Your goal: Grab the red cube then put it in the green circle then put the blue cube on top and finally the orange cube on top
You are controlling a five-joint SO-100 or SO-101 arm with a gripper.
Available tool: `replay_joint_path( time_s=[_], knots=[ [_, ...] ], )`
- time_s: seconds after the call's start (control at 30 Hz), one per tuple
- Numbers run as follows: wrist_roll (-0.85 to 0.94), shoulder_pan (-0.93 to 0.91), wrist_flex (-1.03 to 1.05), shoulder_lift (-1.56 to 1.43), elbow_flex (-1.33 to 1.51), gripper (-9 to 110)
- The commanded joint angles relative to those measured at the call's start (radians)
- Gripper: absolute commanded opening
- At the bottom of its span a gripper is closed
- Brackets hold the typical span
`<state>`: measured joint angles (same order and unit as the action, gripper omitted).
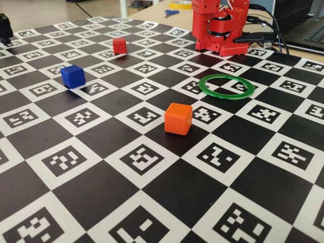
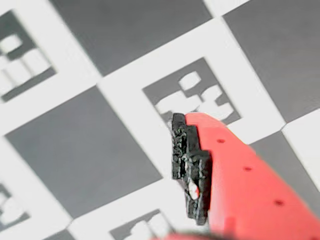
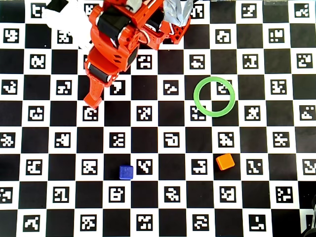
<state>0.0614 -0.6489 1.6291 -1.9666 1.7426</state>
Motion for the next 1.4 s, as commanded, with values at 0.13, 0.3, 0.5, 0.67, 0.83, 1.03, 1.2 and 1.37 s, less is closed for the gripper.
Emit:
replay_joint_path(
  time_s=[0.13, 0.3, 0.5, 0.67, 0.83, 1.03, 1.2, 1.37],
  knots=[
    [0.026, -0.048, -0.141, 0.049, 0.098, 37],
    [0.083, -0.094, -0.279, 0.069, 0.206, 38],
    [0.123, -0.129, -0.431, 0.123, 0.31, 39],
    [0.129, -0.138, -0.489, 0.163, 0.341, 39],
    [0.126, -0.149, -0.543, 0.206, 0.35, 39],
    [0.117, -0.155, -0.6, 0.273, 0.351, 38],
    [0.107, -0.155, -0.634, 0.311, 0.351, 38],
    [0.101, -0.155, -0.661, 0.344, 0.348, 38]
  ],
)
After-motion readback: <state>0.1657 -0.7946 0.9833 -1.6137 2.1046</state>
